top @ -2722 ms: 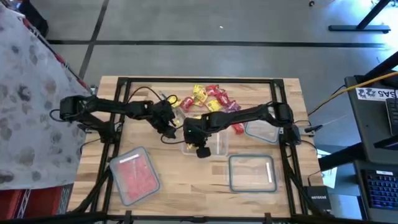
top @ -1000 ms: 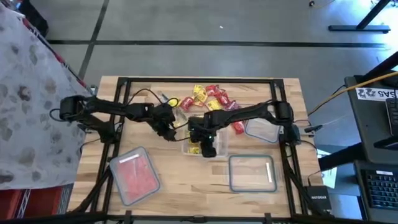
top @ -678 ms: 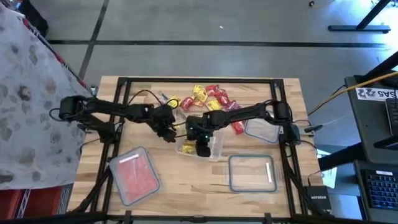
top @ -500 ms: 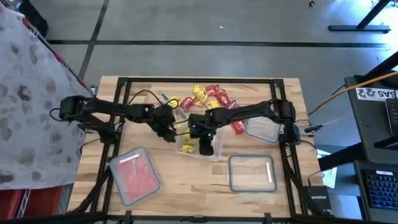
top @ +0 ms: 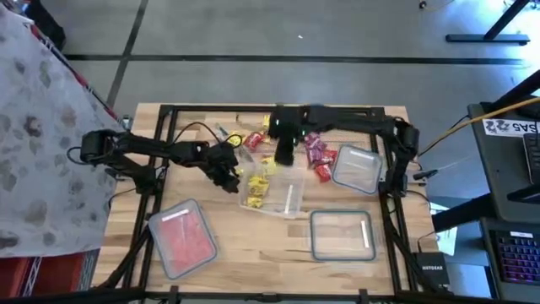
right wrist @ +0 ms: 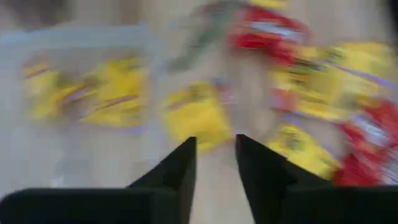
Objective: Sort candy
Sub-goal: Put the yellow candy into the rectangular transparent bin
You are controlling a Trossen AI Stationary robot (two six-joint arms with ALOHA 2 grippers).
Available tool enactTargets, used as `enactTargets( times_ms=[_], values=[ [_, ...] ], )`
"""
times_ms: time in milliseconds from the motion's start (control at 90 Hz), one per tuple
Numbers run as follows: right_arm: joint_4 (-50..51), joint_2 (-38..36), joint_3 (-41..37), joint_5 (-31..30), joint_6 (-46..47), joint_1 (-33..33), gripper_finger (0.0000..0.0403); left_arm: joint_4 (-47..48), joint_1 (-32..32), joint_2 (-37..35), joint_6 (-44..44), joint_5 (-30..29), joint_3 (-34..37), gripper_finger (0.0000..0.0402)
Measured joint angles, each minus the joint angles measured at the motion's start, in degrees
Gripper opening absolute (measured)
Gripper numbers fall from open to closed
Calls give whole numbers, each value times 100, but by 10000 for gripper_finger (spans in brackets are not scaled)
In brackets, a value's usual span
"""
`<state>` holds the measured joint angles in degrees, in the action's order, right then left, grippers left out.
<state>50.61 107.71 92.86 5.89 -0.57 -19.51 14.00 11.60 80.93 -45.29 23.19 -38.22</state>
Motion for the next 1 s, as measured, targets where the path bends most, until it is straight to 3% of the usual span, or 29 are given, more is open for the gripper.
enactTargets(
  times_ms=[122, 289, 478, 767, 1000],
  values=[
    [-5, 377, -7, -429, 500, -471, 177, -3, 0, 0, -53, -71, 0, 104],
    [-97, 912, -7, -390, 745, -702, 246, -7, 17, 0, -197, -178, 0, 104],
    [-121, 1370, -7, -635, 1109, -717, 274, -8, 17, 0, -258, -178, 0, 104],
    [-85, 1779, 8, -639, 1233, -671, 216, -8, 155, 0, -355, -58, 0, 104],
    [370, 1762, 198, -787, 1213, -632, 89, -8, 212, 0, -220, 62, 0, 104]
  ],
)
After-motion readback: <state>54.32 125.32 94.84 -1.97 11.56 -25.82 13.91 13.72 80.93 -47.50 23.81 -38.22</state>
